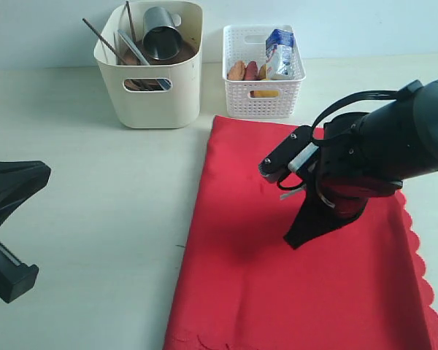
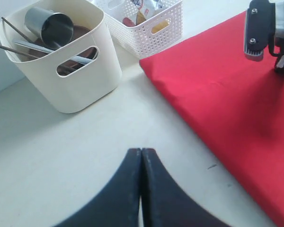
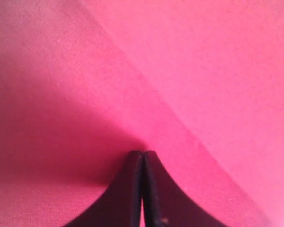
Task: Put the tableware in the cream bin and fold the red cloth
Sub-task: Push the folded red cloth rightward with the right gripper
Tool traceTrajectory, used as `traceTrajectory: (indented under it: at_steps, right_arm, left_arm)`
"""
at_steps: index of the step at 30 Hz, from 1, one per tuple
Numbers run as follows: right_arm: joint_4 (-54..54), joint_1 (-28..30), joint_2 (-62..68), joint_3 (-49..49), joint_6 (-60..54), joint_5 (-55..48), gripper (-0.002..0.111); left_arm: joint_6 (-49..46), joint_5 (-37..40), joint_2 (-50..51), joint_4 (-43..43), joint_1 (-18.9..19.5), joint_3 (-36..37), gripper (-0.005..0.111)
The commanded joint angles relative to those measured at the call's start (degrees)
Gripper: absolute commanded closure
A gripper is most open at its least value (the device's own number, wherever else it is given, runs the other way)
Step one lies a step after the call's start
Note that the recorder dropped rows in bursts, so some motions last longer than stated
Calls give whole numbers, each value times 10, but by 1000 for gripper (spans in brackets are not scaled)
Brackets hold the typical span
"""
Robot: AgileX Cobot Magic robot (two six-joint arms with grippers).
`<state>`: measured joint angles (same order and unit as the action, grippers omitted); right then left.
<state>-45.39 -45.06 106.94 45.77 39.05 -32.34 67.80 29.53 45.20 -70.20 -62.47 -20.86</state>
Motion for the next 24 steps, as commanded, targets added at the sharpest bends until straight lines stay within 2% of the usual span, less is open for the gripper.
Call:
traceTrajectory:
  at_steps: [1,4,11,16,21,24]
  right_arm:
    - [-13,3,13,-15,-5,-77,108]
    - [-22,24,13,-15,-5,-85,108]
    - [-37,150,12,-15,-5,-84,108]
    - [-35,204,-15,-14,1,-79,108]
    - [47,204,-80,-14,-16,-10,108]
    - [175,204,-112,-14,-87,66,108]
  left_arm:
    - [1,1,-4,-5,1,2,107]
    - [1,1,-4,-5,1,2,107]
    - [1,1,-4,8,1,2,107]
    - [-1,1,-4,14,1,2,107]
    - [-1,1,-4,18,1,2,107]
    - [-1,1,-4,18,1,2,107]
